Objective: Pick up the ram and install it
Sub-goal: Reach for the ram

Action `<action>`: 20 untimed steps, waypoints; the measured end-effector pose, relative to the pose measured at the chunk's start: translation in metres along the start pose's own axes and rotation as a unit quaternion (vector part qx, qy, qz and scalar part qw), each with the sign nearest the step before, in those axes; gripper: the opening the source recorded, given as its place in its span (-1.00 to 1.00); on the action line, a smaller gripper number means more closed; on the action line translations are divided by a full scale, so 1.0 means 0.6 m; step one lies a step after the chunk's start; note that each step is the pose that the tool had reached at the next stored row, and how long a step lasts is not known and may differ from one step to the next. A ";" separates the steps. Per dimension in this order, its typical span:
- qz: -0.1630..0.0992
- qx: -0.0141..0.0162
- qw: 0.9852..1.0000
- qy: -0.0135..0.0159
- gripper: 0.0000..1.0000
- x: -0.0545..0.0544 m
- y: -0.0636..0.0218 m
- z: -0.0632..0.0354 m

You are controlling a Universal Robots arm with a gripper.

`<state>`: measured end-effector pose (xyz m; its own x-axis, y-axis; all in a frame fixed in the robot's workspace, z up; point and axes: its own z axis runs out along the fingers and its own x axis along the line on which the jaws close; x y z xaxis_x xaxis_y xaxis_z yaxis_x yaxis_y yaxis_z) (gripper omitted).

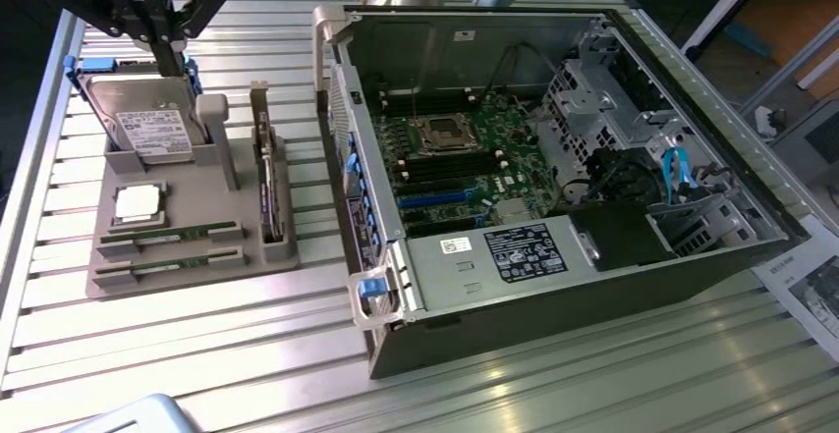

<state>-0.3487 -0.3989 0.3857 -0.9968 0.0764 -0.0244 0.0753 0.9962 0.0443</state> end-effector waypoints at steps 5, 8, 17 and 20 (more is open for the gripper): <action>0.000 0.000 1.000 0.000 -0.80 0.000 0.000 0.000; 0.000 0.000 1.000 0.000 -0.80 0.000 0.000 0.002; 0.000 0.001 1.000 0.003 -0.80 0.000 -0.001 0.016; 0.000 0.001 1.000 0.003 -0.80 0.000 -0.001 0.017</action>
<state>-0.3487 -0.3990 0.3757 -0.9969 0.0764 -0.0192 0.0755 0.9962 0.0432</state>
